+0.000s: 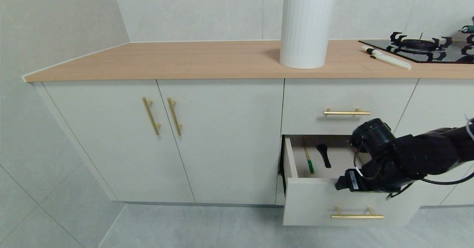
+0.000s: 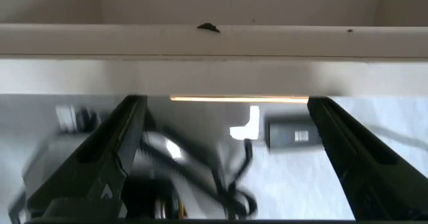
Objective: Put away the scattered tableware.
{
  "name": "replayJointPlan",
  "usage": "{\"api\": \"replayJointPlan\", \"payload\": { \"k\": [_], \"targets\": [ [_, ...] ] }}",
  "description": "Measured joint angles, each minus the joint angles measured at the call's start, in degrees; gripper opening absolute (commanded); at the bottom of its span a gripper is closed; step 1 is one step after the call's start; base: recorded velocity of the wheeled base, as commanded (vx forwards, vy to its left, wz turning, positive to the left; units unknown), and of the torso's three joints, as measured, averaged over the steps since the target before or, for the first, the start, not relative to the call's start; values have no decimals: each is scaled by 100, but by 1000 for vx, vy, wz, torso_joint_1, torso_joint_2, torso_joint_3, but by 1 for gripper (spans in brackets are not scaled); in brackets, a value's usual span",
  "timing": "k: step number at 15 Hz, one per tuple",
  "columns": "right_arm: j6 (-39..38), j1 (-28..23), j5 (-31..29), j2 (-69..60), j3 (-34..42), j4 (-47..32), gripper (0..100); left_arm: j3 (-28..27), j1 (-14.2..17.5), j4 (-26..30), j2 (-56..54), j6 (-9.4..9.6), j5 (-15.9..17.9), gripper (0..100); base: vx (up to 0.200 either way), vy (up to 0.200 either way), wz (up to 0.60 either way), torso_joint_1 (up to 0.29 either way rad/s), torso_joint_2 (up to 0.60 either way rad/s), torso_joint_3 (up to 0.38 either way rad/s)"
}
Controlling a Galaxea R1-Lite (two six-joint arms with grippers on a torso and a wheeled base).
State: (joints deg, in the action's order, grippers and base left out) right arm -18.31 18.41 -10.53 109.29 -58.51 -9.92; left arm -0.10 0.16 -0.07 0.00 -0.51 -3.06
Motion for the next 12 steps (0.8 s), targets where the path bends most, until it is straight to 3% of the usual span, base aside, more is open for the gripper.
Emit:
{"api": "replayJointPlan", "payload": {
  "k": [6, 12],
  "targets": [
    [235, -513, 13, 992, -1469, 43, 100, 0, 0, 0, 0, 2, 2, 100, 0, 0, 0, 0, 0, 0],
    [173, -722, -30, 1513, -1640, 1002, 100, 0, 0, 0, 0, 0, 0, 100, 0, 0, 0, 0, 0, 0]
  ]
}}
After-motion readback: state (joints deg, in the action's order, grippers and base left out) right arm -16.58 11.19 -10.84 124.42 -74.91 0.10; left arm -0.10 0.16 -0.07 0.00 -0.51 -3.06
